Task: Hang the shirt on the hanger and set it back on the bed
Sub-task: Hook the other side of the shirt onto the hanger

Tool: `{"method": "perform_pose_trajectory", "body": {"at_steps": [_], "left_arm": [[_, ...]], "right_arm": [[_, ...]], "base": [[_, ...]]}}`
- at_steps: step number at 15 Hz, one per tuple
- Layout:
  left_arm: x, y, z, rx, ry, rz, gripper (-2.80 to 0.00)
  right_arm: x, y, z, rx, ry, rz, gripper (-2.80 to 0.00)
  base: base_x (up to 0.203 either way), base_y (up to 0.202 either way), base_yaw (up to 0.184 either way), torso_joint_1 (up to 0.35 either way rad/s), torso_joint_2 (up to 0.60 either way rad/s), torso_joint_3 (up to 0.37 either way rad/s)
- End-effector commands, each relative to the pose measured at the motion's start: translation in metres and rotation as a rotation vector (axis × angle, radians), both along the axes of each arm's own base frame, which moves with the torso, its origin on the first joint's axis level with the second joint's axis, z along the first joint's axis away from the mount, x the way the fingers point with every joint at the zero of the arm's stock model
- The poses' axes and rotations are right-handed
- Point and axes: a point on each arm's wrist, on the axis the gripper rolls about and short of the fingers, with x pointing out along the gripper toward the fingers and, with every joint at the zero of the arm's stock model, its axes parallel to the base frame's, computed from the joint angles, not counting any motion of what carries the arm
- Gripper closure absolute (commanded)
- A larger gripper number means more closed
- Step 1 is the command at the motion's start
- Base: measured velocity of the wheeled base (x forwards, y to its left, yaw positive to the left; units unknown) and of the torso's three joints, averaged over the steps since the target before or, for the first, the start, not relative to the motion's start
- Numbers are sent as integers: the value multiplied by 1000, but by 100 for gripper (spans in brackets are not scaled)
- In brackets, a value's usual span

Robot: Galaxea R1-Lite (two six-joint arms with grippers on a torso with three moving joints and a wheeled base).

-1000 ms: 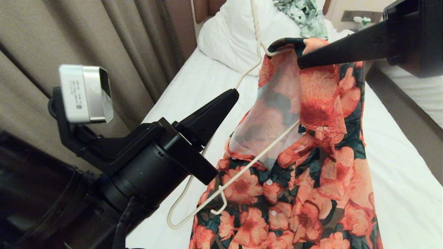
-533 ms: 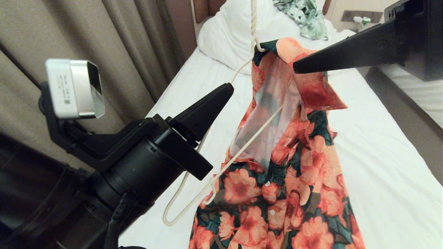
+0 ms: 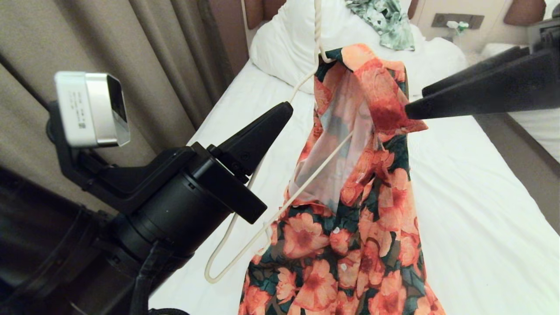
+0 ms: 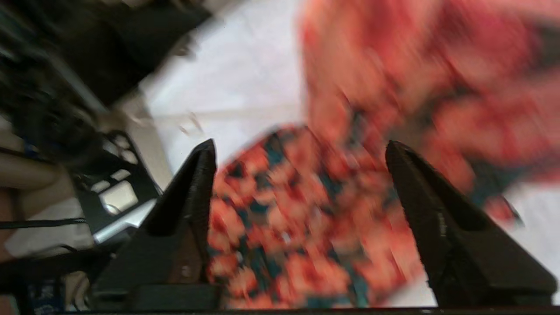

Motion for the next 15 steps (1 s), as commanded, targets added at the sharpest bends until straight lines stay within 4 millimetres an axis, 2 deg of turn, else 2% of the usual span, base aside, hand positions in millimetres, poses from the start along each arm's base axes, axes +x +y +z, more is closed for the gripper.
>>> {"method": "perform_pose_trajectory", "body": {"at_steps": [1, 3, 4, 5, 9, 12, 15], "left_arm": [[0, 0, 1, -7, -3, 0, 0], [0, 0, 1, -7, -3, 1, 0], [0, 1, 1, -10, -4, 3, 0], [0, 1, 2, -11, -5, 3, 0], [-4, 2, 2, -13, -7, -10, 0], [-5, 1, 2, -12, -6, -16, 0], [-15, -4, -2, -10, 17, -78, 0]], "right_arm": [[-6, -16, 2, -19, -4, -78, -280], [-7, -28, 3, -27, 1, -139, -280], [-9, -34, 4, -27, 1, -157, -171], [-10, -38, 5, -23, -3, -175, 0], [2, -45, 3, -38, -2, -229, 0], [17, -52, 1, -79, -52, -195, 0], [27, -60, 2, -104, -115, -163, 0]], "base": [[0, 0, 0, 0, 0, 0], [0, 0, 0, 0, 0, 0], [0, 0, 0, 0, 0, 0], [0, 0, 0, 0, 0, 0], [0, 0, 0, 0, 0, 0], [0, 0, 0, 0, 0, 0], [0, 0, 0, 0, 0, 0]]}}
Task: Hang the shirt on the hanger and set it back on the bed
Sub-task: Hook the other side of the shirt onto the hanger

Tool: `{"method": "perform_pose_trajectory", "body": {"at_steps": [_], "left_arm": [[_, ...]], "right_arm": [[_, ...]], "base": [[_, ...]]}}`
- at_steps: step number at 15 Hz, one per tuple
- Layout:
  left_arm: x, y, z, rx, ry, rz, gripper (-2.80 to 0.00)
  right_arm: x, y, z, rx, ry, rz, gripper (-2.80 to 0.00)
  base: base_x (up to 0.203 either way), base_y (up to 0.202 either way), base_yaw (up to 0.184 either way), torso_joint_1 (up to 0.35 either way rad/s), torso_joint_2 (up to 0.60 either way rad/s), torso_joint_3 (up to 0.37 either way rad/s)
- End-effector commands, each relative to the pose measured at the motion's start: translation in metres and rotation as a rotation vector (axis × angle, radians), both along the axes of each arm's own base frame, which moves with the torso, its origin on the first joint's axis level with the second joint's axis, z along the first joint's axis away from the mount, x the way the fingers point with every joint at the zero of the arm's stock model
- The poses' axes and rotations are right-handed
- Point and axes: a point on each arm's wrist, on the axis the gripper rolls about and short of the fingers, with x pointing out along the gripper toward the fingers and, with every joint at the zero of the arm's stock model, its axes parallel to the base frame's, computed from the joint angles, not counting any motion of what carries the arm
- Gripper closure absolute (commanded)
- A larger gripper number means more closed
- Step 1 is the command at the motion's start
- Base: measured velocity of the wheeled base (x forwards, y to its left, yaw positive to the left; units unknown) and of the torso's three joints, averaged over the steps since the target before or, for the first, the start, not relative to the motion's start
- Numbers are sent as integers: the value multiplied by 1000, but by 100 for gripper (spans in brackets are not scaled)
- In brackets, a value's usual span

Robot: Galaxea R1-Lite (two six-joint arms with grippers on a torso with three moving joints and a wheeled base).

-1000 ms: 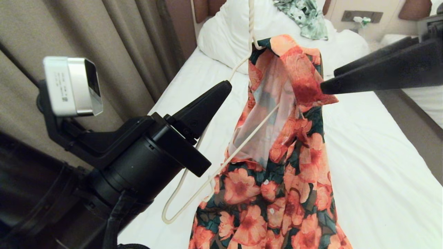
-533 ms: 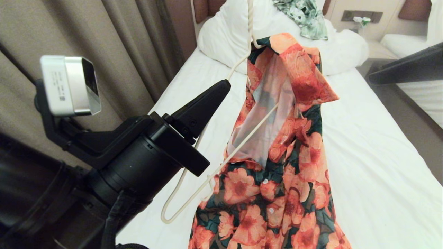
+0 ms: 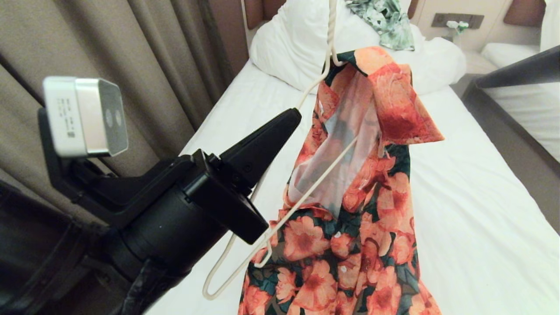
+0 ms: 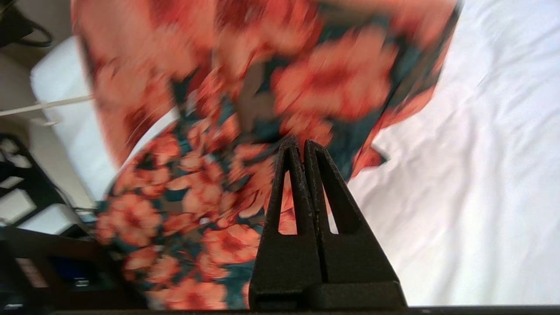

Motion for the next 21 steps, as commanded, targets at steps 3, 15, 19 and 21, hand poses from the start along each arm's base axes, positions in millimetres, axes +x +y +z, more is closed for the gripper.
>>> {"method": "perform_pose_trajectory", "body": {"at_steps": [3, 15, 19, 21], "left_arm": [[-8, -5, -5, -15, 51, -70, 0], [-17, -8, -6, -17, 66, -122, 0], [-22, -10, -10, -4, 73, -144, 0], [-25, -13, -17, 16, 98, -173, 0]], "right_arm": [[13, -10, -4, -13, -18, 89, 0], [33, 6, -15, -125, -102, 265, -280], [52, 22, -13, -133, -218, 310, -280], [47, 21, -13, -137, -215, 317, -280]], "base": [[0, 0, 0, 0, 0, 0], [0, 0, 0, 0, 0, 0], [0, 0, 0, 0, 0, 0], [0, 0, 0, 0, 0, 0]]}}
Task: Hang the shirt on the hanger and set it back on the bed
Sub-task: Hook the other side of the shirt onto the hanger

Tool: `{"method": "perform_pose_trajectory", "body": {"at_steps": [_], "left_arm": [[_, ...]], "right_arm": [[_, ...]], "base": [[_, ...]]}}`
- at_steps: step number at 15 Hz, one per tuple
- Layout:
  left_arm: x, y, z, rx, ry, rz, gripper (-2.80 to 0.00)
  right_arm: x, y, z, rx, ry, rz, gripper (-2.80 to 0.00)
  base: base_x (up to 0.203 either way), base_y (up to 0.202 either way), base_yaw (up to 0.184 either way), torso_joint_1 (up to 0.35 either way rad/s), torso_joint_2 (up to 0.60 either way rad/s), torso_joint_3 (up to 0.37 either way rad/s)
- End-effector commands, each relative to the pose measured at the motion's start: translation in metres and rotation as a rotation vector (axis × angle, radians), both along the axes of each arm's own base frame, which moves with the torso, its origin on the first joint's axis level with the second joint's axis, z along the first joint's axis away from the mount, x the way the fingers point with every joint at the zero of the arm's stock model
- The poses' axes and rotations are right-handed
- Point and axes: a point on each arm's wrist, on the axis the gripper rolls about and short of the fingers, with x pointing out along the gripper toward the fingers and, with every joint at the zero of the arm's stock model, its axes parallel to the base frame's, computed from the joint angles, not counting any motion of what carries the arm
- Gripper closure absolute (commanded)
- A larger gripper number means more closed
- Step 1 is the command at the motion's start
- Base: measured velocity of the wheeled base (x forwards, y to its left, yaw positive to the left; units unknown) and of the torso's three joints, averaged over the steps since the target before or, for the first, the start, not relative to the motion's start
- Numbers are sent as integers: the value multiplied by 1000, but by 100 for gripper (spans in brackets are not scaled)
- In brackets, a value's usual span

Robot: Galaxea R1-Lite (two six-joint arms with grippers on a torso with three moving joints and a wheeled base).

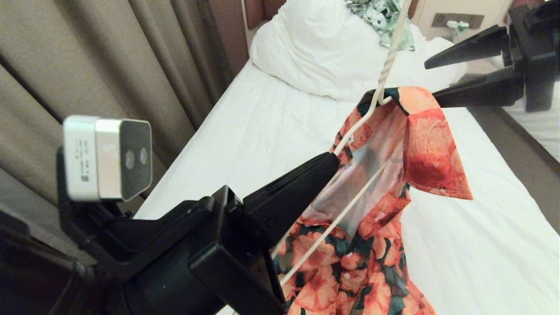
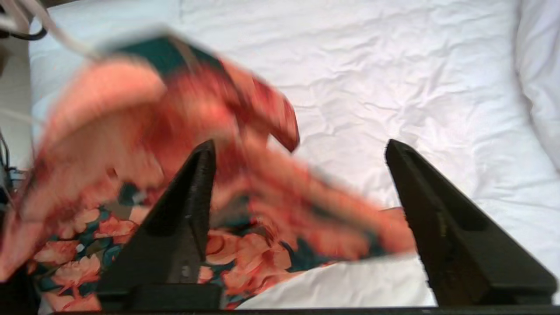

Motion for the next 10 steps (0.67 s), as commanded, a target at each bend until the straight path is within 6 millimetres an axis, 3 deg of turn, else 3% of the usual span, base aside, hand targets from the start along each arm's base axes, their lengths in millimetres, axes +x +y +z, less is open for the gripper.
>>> {"method": "perform_pose_trajectory", "body": {"at_steps": [1, 6, 10], "left_arm": [[-1, -2, -3, 3, 11, -11, 0], [-1, -3, -3, 5, 11, -12, 0], [-2, -1, -2, -2, 8, -14, 0]], "right_arm": [[-4, 0, -5, -24, 32, 14, -280], [-30, -8, -11, -71, 88, 34, -280], [-16, -2, -15, -72, 89, 32, -280]], "base": [[0, 0, 0, 0, 0, 0], [0, 0, 0, 0, 0, 0], [0, 0, 0, 0, 0, 0]]}}
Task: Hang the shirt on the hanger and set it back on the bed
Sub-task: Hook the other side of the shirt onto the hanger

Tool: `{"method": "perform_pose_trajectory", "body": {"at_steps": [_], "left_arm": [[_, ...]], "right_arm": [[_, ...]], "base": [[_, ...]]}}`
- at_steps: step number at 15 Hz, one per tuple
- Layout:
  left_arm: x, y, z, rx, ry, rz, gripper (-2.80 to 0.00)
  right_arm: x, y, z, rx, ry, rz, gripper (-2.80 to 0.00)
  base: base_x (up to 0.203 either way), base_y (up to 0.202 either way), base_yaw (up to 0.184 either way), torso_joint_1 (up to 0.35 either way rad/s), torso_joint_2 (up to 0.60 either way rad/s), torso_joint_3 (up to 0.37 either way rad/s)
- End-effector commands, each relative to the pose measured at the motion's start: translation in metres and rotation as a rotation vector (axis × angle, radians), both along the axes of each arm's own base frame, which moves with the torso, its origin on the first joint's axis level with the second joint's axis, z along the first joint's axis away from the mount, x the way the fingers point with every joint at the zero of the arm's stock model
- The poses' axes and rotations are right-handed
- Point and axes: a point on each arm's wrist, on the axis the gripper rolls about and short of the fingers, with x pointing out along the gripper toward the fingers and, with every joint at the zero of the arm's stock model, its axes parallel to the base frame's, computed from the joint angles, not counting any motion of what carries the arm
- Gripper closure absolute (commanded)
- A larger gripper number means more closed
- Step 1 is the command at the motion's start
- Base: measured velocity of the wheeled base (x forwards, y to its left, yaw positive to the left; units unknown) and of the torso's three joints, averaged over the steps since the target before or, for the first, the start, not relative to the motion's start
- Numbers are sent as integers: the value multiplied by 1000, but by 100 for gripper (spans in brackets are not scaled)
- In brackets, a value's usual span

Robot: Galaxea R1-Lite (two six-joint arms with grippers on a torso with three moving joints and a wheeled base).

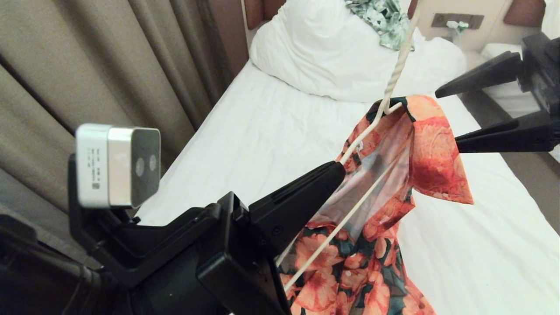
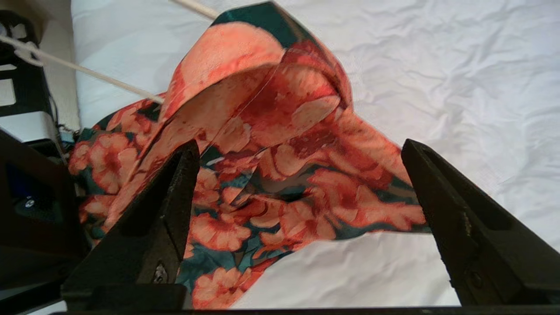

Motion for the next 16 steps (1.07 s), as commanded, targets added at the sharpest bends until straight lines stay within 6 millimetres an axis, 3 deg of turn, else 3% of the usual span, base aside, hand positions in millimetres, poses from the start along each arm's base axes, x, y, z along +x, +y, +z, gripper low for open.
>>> {"method": "perform_pose_trajectory", "body": {"at_steps": [1, 8, 14, 15, 16], "left_arm": [[0, 1, 1, -10, -2, -1, 0], [-1, 1, 2, -14, -5, 0, 0], [0, 1, 1, -10, -2, -1, 0], [0, 1, 1, -10, -2, -1, 0], [0, 1, 1, -11, -2, -1, 0]], "right_arm": [[13, 5, -3, -1, -2, 3, -280], [43, 19, -14, -28, 5, 17, -280], [43, 30, -16, -38, 1, 63, -280], [41, 30, -15, -39, 1, 67, 0], [39, 30, -16, -45, 3, 75, 0]], "base": [[0, 0, 0, 0, 0, 0], [0, 0, 0, 0, 0, 0], [0, 0, 0, 0, 0, 0], [0, 0, 0, 0, 0, 0], [0, 0, 0, 0, 0, 0]]}}
